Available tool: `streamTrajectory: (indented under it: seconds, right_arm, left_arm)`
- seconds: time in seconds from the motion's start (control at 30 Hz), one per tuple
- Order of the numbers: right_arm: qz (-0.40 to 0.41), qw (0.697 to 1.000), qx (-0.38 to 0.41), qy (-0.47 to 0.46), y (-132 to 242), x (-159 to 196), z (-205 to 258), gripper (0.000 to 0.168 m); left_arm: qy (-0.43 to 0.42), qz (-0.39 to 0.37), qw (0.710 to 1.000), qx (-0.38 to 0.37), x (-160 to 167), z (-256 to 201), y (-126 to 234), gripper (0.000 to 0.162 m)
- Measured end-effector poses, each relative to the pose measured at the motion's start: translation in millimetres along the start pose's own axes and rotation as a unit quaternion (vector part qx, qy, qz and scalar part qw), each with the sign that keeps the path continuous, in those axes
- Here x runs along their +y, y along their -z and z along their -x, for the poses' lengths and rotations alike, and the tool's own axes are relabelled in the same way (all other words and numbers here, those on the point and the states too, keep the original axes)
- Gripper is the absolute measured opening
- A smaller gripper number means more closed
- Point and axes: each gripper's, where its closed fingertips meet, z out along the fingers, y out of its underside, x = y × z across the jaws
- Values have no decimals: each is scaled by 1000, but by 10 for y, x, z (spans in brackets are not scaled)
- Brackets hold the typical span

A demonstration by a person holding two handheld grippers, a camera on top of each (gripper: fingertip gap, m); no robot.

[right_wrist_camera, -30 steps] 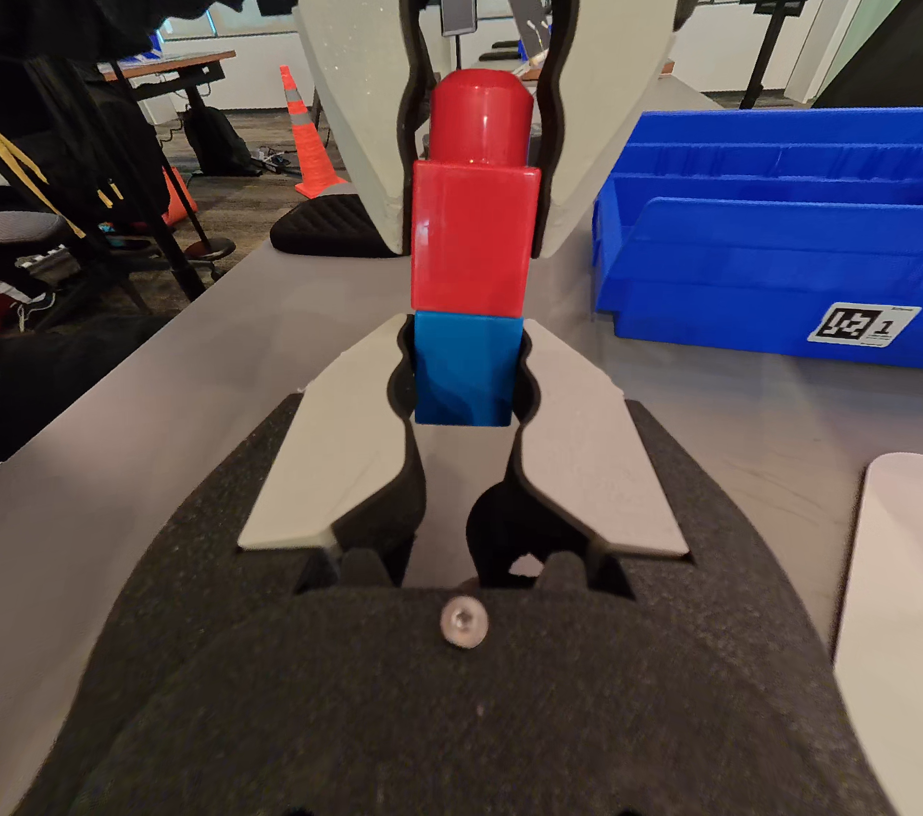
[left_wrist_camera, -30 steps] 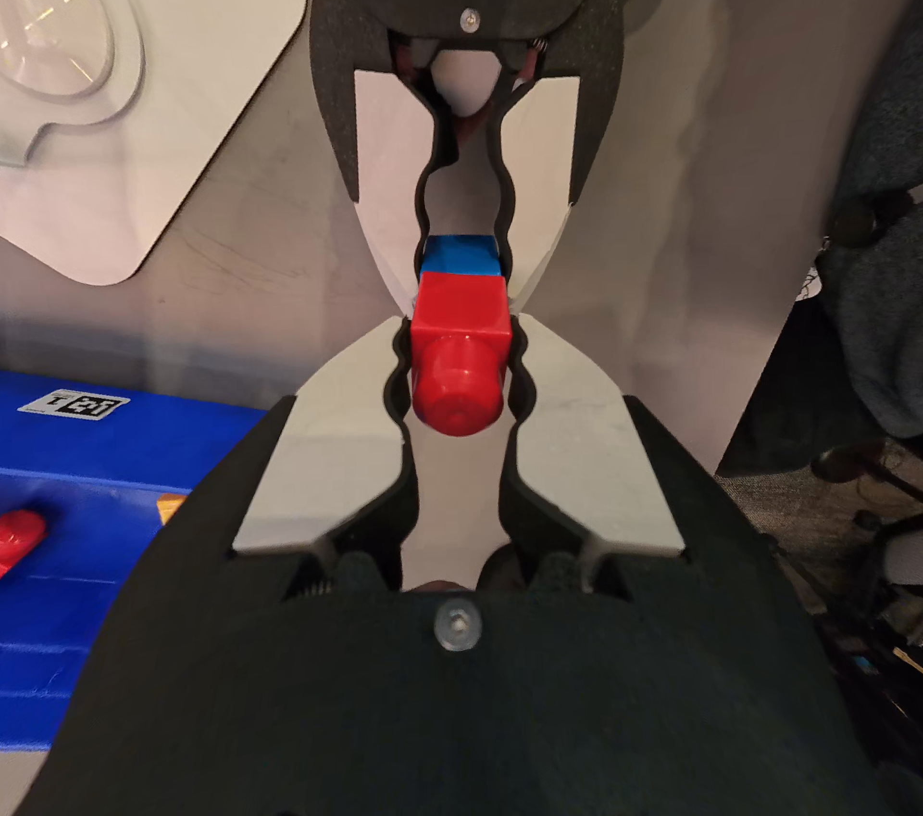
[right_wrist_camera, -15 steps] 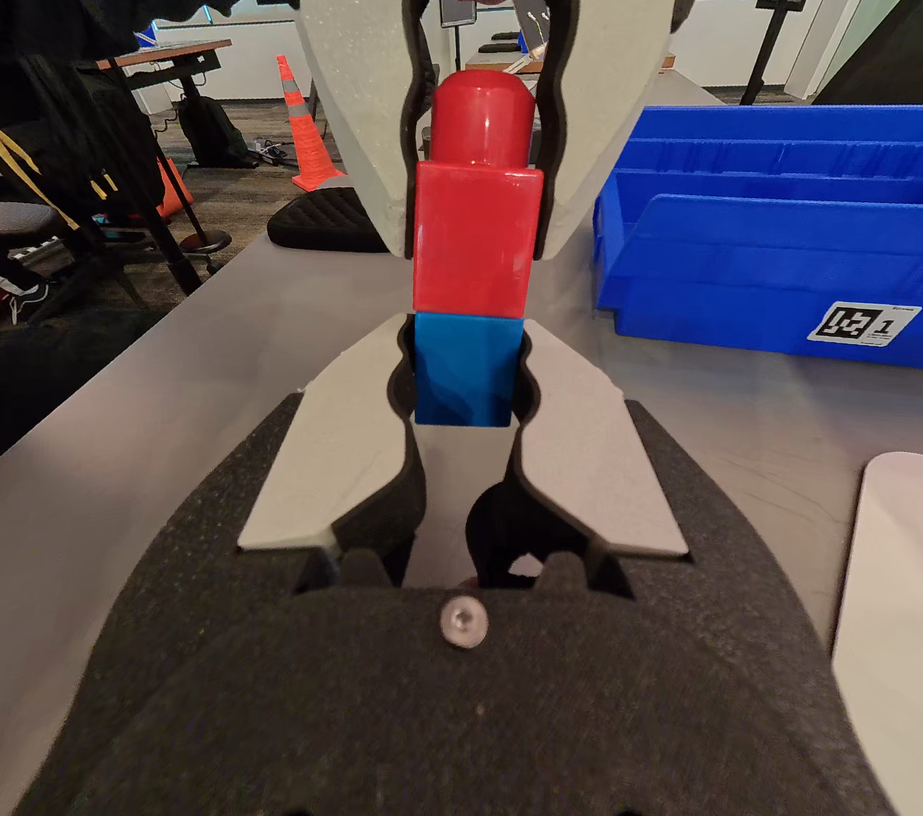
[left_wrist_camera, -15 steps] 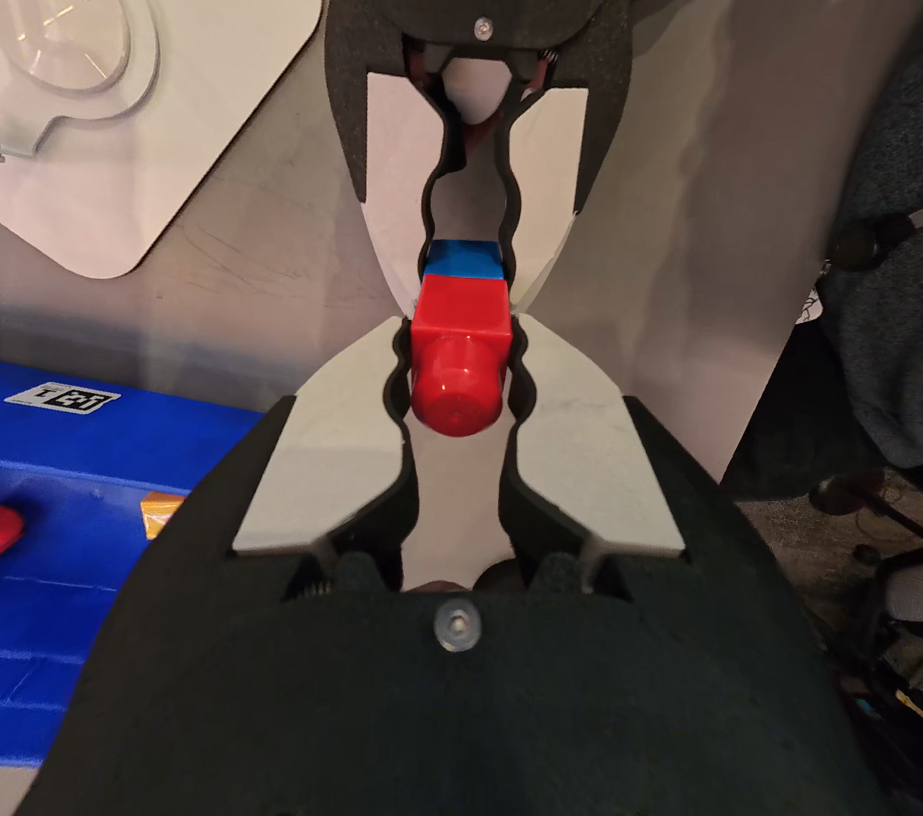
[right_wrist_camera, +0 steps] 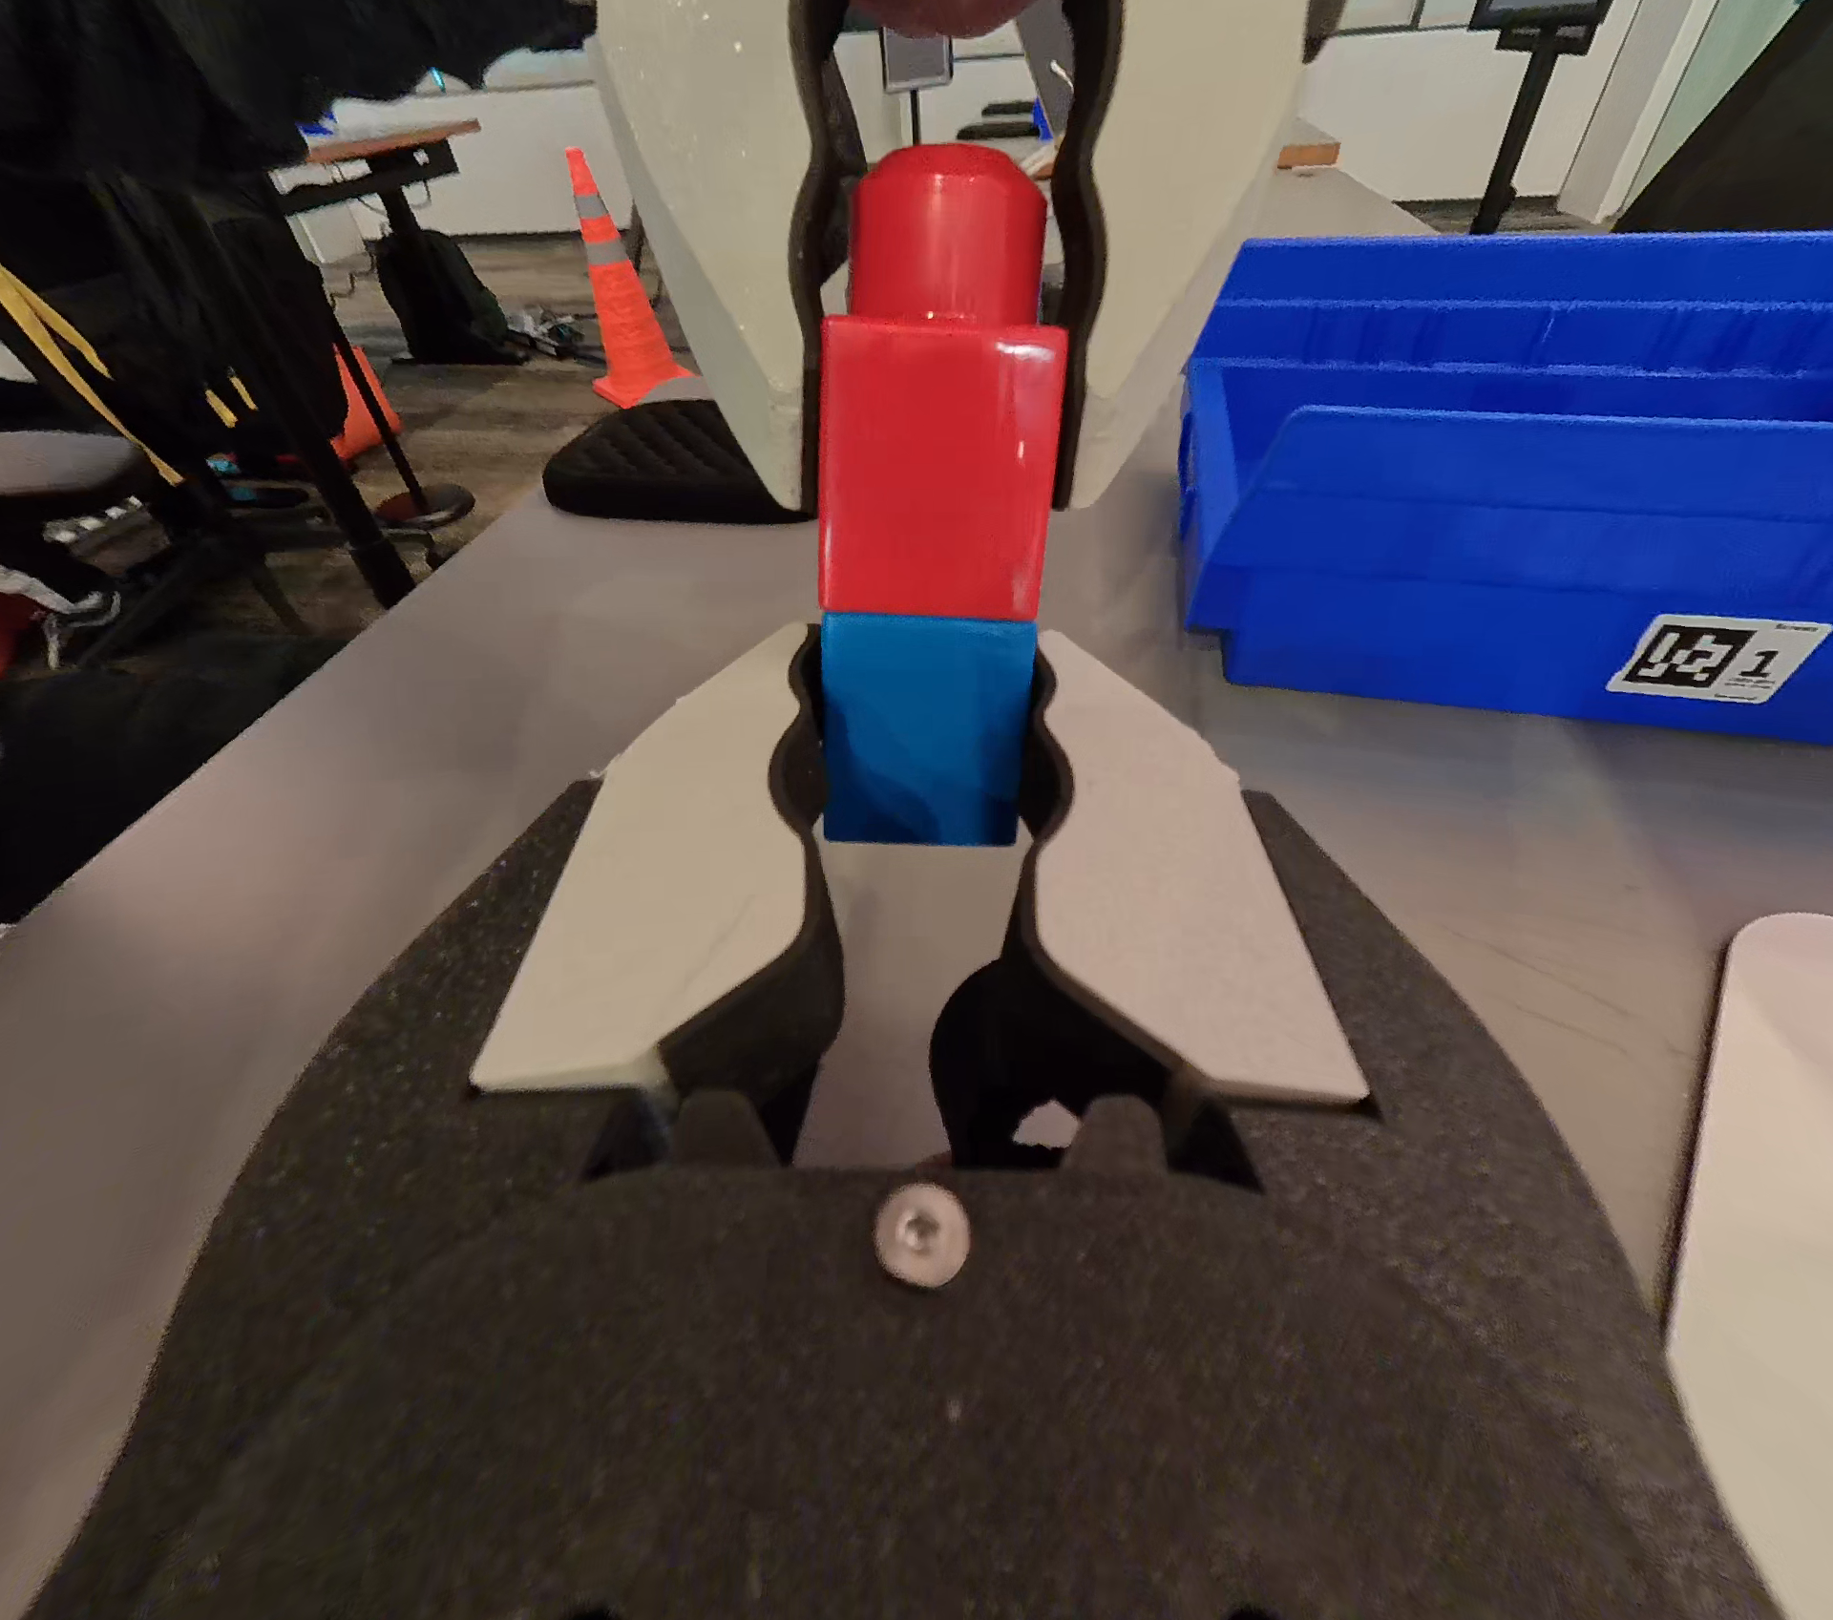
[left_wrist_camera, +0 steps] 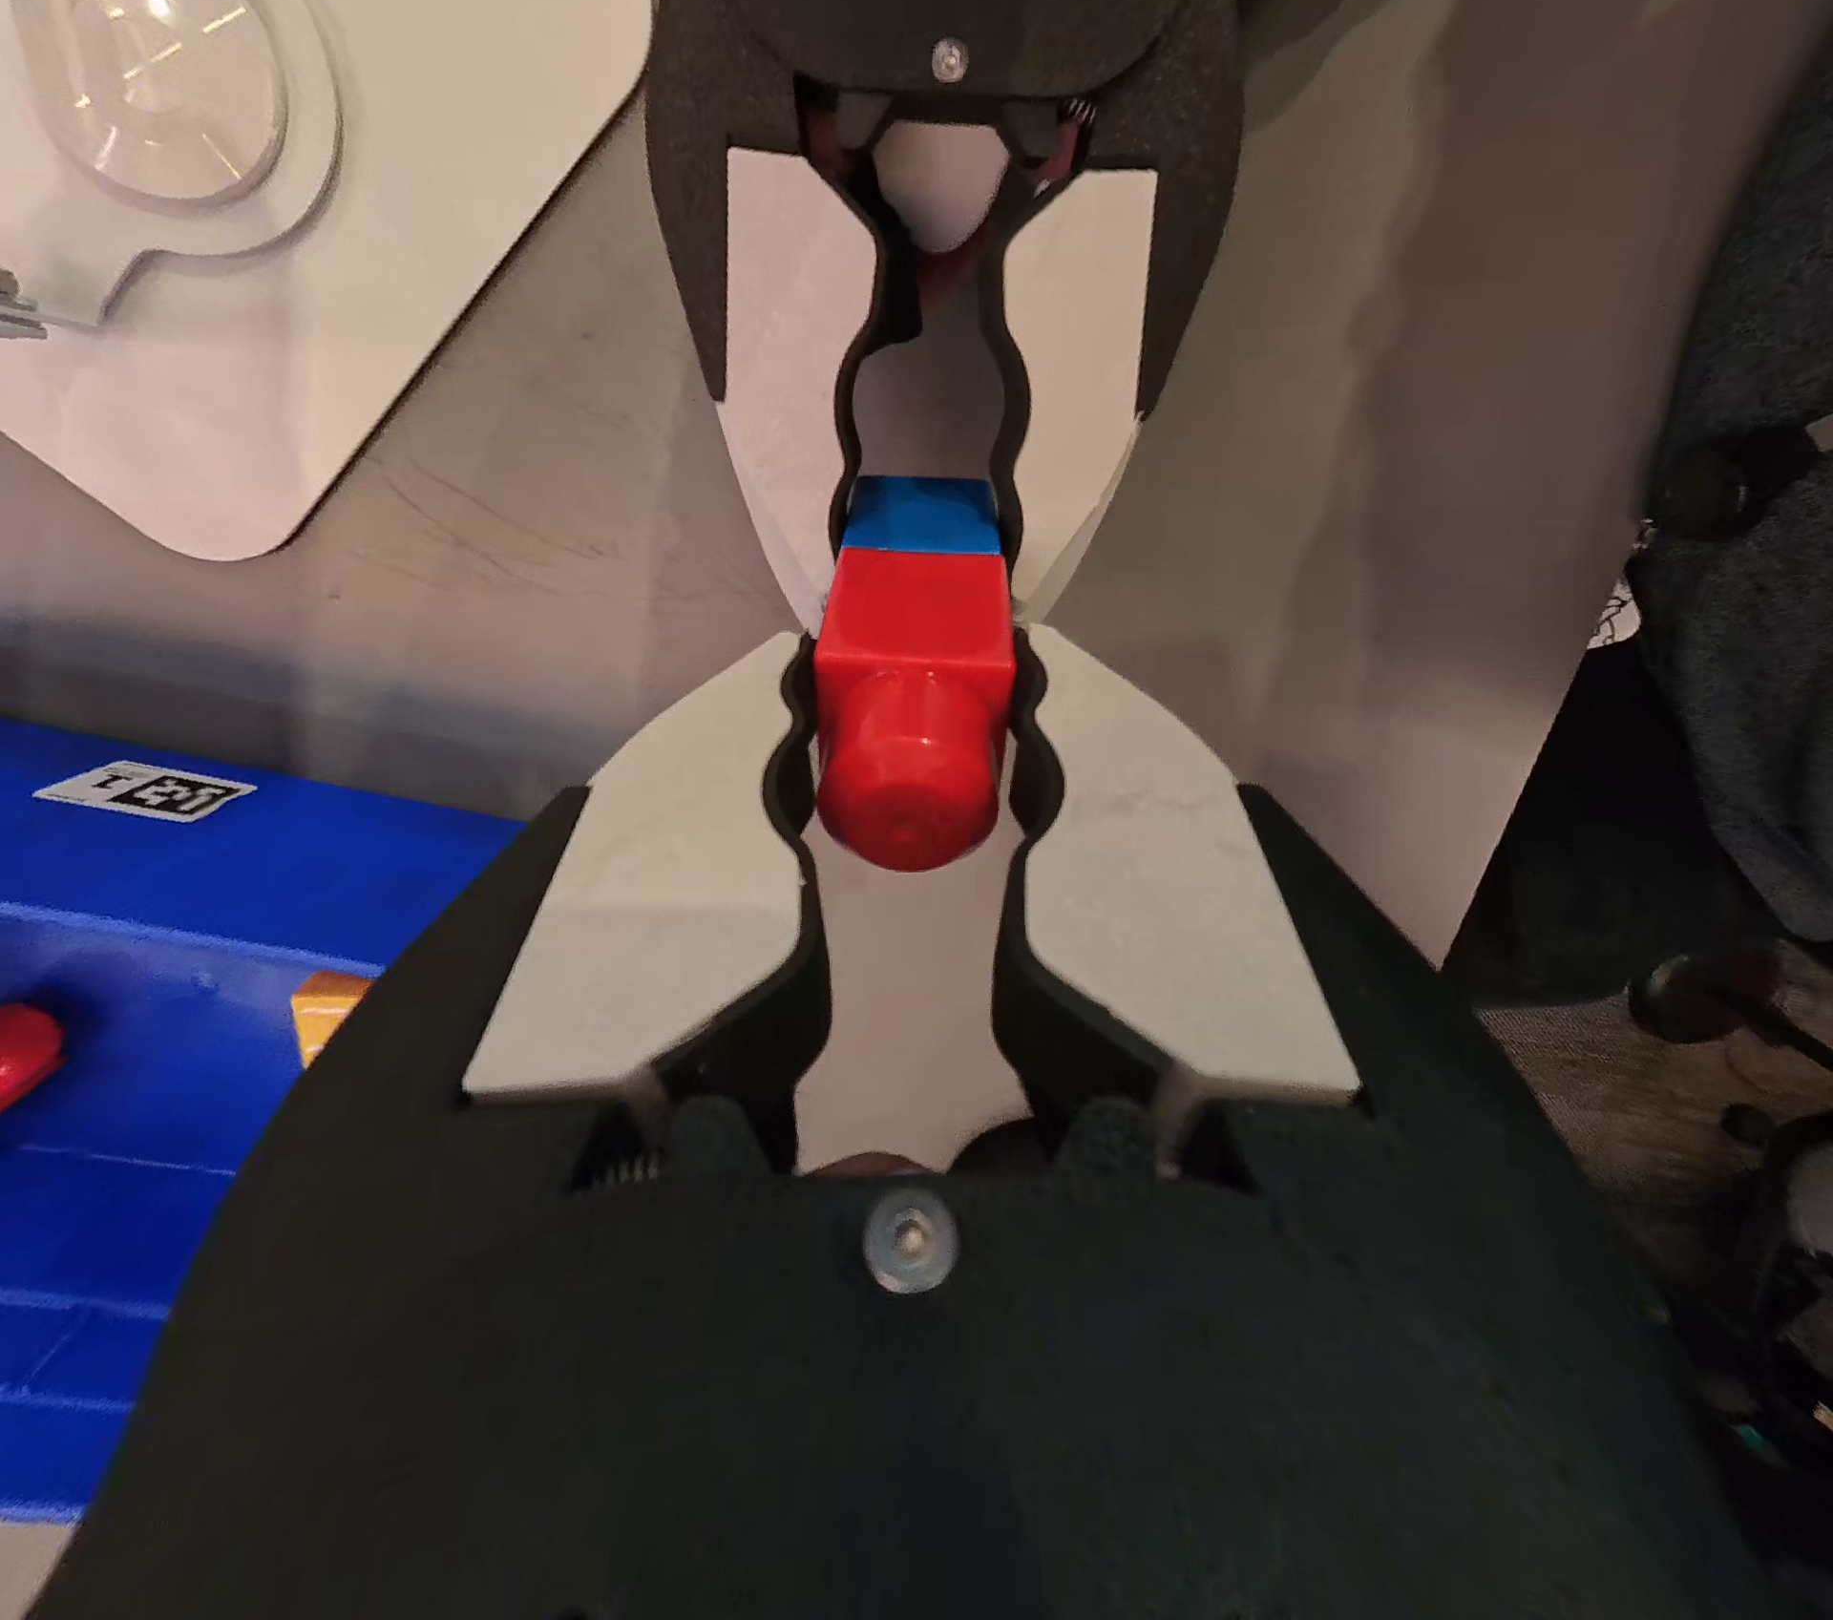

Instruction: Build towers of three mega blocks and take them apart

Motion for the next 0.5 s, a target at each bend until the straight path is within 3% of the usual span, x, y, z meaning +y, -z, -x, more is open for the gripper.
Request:
streamTrajectory:
  seconds: [0.23, 0.5]
  right_arm:
    - [-2, 1000, -19, -5, -11, -6, 38, 36]
    - [-14, 1000, -18, -8, 22, -37, 32, 36]
  left_arm:
    - [-11, 49, 999, -2, 45, -32, -138, 36]
    - [8, -2, 1000, -11, 32, -20, -32, 40]
